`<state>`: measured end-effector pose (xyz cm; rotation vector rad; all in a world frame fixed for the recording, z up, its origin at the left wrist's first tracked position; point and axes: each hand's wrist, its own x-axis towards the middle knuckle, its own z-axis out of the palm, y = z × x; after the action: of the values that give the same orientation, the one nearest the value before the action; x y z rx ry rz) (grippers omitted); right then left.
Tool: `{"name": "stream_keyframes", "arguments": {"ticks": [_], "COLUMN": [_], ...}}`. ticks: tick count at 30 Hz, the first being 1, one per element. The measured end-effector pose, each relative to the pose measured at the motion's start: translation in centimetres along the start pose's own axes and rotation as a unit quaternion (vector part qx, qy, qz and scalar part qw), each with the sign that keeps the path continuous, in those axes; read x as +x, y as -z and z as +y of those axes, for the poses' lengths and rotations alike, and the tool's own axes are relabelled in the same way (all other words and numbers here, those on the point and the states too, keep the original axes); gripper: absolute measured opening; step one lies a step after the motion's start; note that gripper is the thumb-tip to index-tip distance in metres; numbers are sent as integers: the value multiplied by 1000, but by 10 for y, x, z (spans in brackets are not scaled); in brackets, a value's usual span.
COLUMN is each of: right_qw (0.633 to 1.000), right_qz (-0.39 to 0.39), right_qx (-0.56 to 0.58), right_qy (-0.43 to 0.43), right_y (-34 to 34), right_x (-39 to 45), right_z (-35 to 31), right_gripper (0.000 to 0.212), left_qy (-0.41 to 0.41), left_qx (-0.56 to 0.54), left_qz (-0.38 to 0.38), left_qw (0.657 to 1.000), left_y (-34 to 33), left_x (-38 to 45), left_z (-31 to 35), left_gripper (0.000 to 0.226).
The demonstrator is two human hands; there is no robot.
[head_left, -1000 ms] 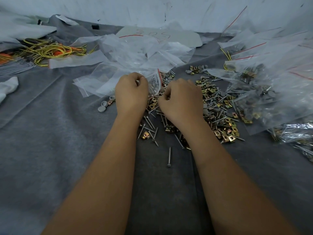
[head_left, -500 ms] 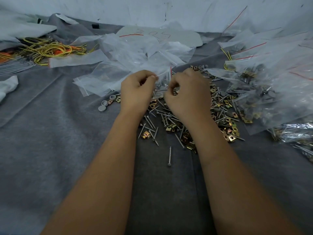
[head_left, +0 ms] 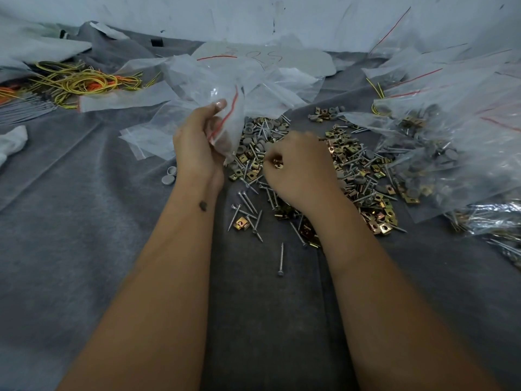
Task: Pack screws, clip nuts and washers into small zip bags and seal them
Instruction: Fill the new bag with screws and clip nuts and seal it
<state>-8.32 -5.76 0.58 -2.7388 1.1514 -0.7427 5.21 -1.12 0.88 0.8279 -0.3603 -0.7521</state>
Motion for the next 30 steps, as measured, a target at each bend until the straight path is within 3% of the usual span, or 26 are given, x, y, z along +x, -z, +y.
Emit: {"name": "stream_keyframes", "arguments": {"ticks": [2,5,9,11,14,17,19,24,27,30], "right_qw": [998,999,999,999,994,954,934,959,977,975], "right_qz": [-32,-18,-34,-27,62,158,188,165,121,107], "right_qx": [-47,-41,-26,-28,40,209,278,232,174,196], "right_qy": [-5,-18,-33,-35,-79,-146,-125,-13,0,-15], "right_y": [-4,-5,-3,-3,1,9,13,11,7,5], "right_x": [-1,-2,-1,-1,-1,0,0,0,4,5], "right_z": [-1,-2,-4,-4,-1,4,5,1,4,7], "right_gripper": [23,18,14,15,14,7,7,5,16,27], "left_qy": [42,77,79,35,-51,-156,-190,-187,-175,-181], "left_qx": [-85,-191,-223,-160,15,212,280,366,394,406], "left_qz": [-30,-52,-44,-12,54,60,36,-30,-77,-79], "left_qw": [995,977,971,986,997,963,940,911,899,892], "left_y": [4,8,10,6,0,-5,-8,-12,-14,-15], "left_x": [0,-2,-1,-1,-1,-3,-5,-10,-13,-14], "left_z": [3,6,7,6,1,-7,-15,-23,-25,-25], "left_gripper": [20,19,32,25,28,23,21,20,19,19]}}
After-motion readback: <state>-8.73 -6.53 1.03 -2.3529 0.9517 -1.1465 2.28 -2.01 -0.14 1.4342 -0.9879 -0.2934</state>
